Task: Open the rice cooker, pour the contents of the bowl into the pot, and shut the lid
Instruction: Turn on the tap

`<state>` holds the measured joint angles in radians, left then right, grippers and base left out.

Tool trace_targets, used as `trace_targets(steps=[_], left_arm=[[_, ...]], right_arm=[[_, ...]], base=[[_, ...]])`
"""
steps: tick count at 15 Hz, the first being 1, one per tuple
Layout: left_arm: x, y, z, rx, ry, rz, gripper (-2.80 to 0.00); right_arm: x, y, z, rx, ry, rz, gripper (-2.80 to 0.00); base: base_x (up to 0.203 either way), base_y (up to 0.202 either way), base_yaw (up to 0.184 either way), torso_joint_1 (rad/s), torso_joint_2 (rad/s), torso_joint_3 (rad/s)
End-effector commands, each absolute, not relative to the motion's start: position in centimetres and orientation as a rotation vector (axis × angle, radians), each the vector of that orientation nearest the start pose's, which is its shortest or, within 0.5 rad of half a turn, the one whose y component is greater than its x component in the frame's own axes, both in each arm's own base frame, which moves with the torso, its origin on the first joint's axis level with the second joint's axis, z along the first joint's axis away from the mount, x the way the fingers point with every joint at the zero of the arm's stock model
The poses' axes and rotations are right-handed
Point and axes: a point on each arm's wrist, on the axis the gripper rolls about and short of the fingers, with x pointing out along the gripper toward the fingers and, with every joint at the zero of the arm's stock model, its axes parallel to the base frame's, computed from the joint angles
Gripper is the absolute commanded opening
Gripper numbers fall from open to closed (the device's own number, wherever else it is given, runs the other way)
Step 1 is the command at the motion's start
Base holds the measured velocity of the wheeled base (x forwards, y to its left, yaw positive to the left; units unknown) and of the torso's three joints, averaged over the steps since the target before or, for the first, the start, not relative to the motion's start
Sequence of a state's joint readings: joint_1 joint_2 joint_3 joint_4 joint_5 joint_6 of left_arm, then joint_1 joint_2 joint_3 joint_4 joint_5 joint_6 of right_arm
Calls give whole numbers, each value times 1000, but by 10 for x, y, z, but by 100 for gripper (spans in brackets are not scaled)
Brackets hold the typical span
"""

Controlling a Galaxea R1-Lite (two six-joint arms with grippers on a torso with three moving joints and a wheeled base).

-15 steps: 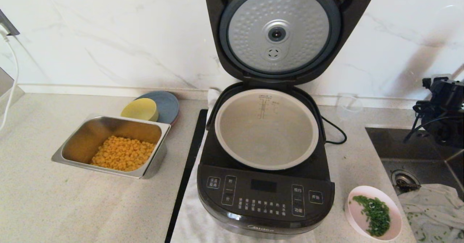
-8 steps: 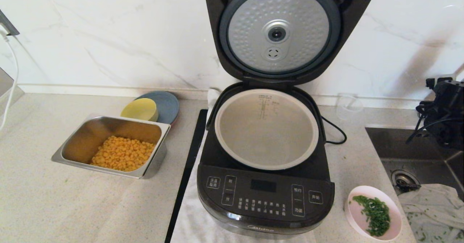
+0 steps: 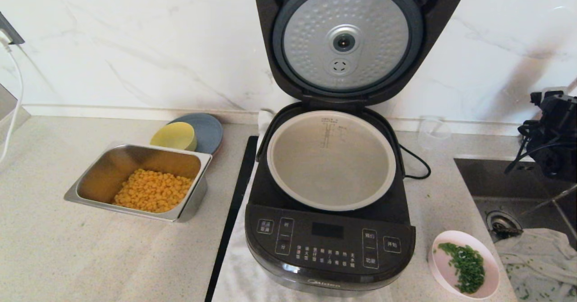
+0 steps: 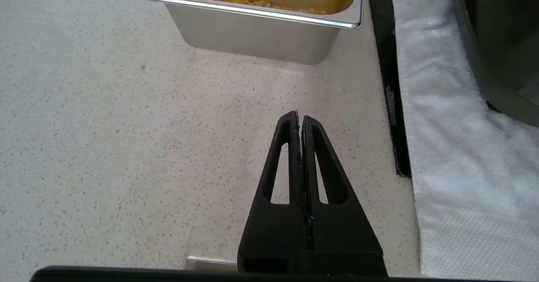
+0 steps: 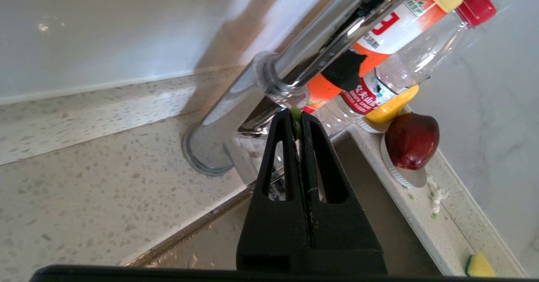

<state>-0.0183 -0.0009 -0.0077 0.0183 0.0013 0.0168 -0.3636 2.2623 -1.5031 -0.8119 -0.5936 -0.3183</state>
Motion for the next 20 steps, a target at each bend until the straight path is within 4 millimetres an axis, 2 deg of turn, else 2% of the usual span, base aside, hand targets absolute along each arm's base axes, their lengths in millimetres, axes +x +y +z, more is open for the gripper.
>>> trace_targets(steps=[1,4,16,18,20], left_arm=[[-24,0,76,17,8,-17,-280],[-24,1,76,17,8,-18,-280],[-24,0,76,17,8,-17,-280],[-24,0,76,17,8,-17,-280],[-24,1,75,17,9,-18,-280]], right_arm=[[431,-181,169,-289,105,-967,-280],[427,-187,166,-290,121,-979,-280],[402,-177,132,-284,197,-965,-280],[402,-176,137,-277,166,-968,-280],[399,-172,156,-263,71,-978,-280]], base=[[0,0,0,0,0,0],[0,0,0,0,0,0],[0,0,0,0,0,0],[0,0,0,0,0,0],[0,0,0,0,0,0]])
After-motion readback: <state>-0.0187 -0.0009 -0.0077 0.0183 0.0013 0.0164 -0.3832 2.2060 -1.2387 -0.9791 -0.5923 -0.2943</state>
